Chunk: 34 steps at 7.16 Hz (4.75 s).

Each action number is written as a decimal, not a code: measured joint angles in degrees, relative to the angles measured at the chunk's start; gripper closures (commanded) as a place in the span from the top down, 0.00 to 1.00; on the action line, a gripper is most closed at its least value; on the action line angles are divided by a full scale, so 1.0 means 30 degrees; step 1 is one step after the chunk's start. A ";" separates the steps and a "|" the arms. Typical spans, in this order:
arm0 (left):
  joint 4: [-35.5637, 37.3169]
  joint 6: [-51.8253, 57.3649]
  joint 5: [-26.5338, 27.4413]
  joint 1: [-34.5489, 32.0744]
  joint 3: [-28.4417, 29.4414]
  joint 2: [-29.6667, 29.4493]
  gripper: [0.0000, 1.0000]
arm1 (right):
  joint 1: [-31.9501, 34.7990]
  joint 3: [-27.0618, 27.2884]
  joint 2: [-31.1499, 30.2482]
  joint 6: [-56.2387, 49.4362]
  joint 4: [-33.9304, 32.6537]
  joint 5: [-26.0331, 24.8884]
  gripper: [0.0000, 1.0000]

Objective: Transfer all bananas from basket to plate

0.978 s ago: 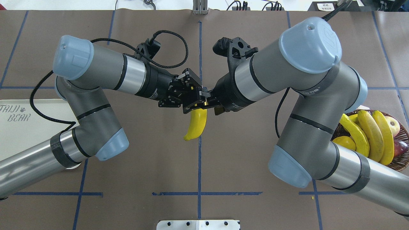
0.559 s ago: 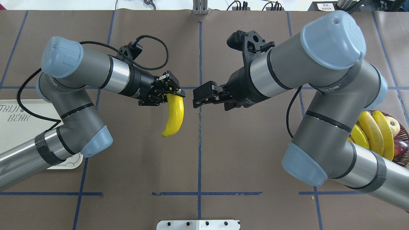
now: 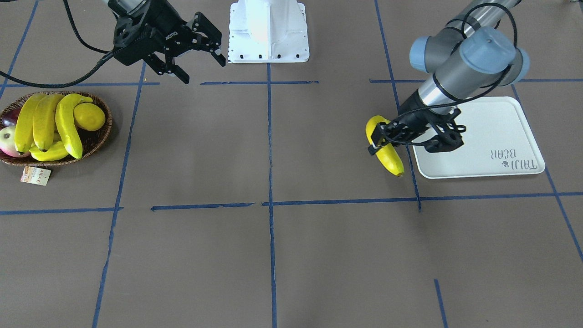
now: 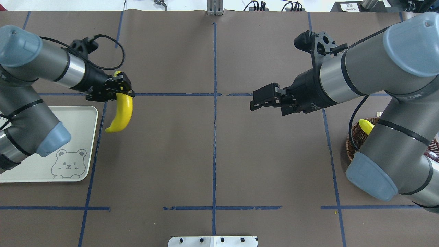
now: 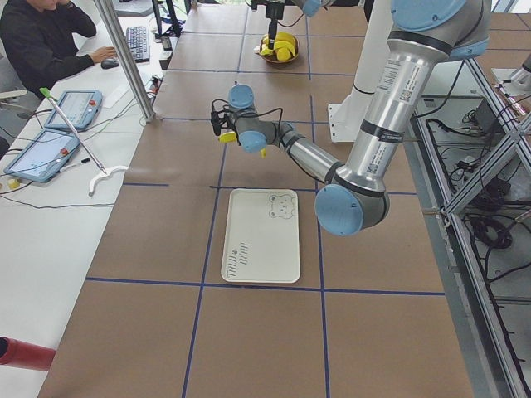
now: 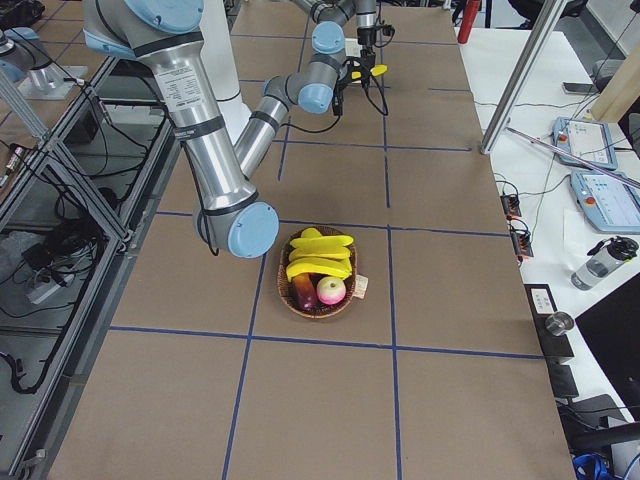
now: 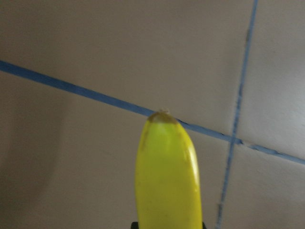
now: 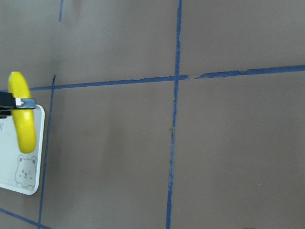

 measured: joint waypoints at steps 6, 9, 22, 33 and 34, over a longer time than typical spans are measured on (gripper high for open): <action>0.0647 0.7085 0.0732 -0.2928 0.0423 0.7890 0.00 | 0.1087 0.0050 -0.1881 0.0006 -0.0007 -0.0180 0.99; 0.0477 0.7140 0.1089 -0.2851 0.1208 0.8216 0.99 | 0.1109 0.0044 -0.2336 -0.0039 0.0022 -0.0337 0.99; 0.0699 0.9231 0.0663 -0.3073 -0.1275 0.7584 1.00 | 0.4375 0.0692 -1.2436 -1.0045 0.1613 0.0032 1.00; 0.0676 0.9053 0.0675 -0.3046 -0.1251 0.7298 1.00 | 0.4126 -0.2122 -1.3670 -1.0336 0.5959 0.0145 0.61; 0.0676 0.9053 0.0674 -0.3046 -0.1251 0.7301 1.00 | 0.4052 -0.2240 -1.3531 -1.0335 0.5932 0.0145 0.61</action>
